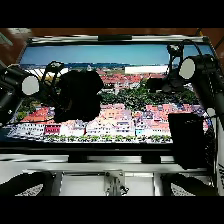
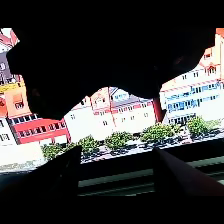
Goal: Fold the shirts.
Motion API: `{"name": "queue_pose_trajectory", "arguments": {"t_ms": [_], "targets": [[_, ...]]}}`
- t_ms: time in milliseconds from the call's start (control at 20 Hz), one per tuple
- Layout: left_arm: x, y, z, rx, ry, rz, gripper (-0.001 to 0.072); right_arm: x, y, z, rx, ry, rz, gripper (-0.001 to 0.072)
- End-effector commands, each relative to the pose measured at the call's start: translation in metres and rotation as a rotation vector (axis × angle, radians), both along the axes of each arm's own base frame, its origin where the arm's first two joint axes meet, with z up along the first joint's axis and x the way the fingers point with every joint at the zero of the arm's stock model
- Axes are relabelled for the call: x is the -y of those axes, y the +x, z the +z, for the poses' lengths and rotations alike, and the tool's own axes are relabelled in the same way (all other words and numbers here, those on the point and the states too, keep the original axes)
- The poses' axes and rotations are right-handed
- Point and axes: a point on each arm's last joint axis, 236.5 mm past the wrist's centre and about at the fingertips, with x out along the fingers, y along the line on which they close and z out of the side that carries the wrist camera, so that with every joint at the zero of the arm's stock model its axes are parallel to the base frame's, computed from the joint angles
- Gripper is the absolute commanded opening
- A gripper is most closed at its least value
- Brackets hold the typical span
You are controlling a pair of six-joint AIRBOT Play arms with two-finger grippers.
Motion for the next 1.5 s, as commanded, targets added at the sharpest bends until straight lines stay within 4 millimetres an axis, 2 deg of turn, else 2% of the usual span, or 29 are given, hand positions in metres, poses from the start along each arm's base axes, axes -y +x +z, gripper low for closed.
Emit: {"name": "queue_pose_trajectory", "arguments": {"t_ms": [0, 400, 500, 700, 800, 1000, 1300, 1350, 1450], "targets": [[0.000, 0.000, 0.000, 0.000, 0.000, 0.001, 0.0499, -0.002, 0.006, 0.003, 0.030, 0.008, -0.001, 0.0547], [0.000, 0.000, 0.000, 0.000, 0.000, 0.001, 0.0499, -0.005, 0.017, 0.009, 0.079, 0.023, -0.004, 0.0547], [0.000, 0.000, 0.000, 0.000, 0.000, 0.001, 0.0499, -0.013, 0.023, 0.014, 0.112, 0.063, -0.001, 0.0547], [0.000, 0.000, 0.000, 0.000, 0.000, 0.000, 0.0499, -0.041, 0.021, 0.020, 0.102, 0.193, 0.012, 0.0547], [0.000, 0.000, 0.000, 0.000, 0.000, 0.001, 0.0499, -0.043, 0.021, 0.020, 0.100, 0.200, 0.012, 0.0546], [0.021, 0.041, 0.017, 0.186, -0.090, -0.020, 0.0499, -0.042, 0.019, 0.018, 0.090, 0.196, 0.012, 0.0546], [0.047, 0.060, 0.030, 0.275, -0.201, -0.032, 0.0499, -0.042, 0.018, 0.018, 0.089, 0.197, 0.013, 0.0546], [0.049, 0.057, 0.029, 0.263, -0.208, -0.034, 0.0522, -0.042, 0.018, 0.017, 0.092, 0.189, 0.028, 0.0546], [0.040, 0.055, 0.021, 0.228, -0.187, -0.014, 0.0699, -0.045, 0.015, 0.011, 0.085, 0.144, 0.111, 0.0547]]}}
